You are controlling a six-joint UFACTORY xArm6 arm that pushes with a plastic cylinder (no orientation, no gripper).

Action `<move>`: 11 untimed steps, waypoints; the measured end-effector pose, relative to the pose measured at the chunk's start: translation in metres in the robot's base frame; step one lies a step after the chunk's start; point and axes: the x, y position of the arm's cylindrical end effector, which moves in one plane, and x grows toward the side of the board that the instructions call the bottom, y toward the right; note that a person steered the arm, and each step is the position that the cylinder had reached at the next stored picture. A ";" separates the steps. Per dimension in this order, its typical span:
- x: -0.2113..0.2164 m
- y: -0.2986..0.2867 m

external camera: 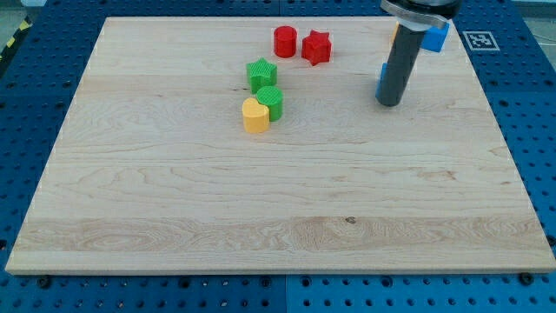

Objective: Move the blue triangle to the bottom side of the blue cube

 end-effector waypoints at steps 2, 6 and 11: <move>-0.028 0.026; -0.054 0.066; -0.045 0.087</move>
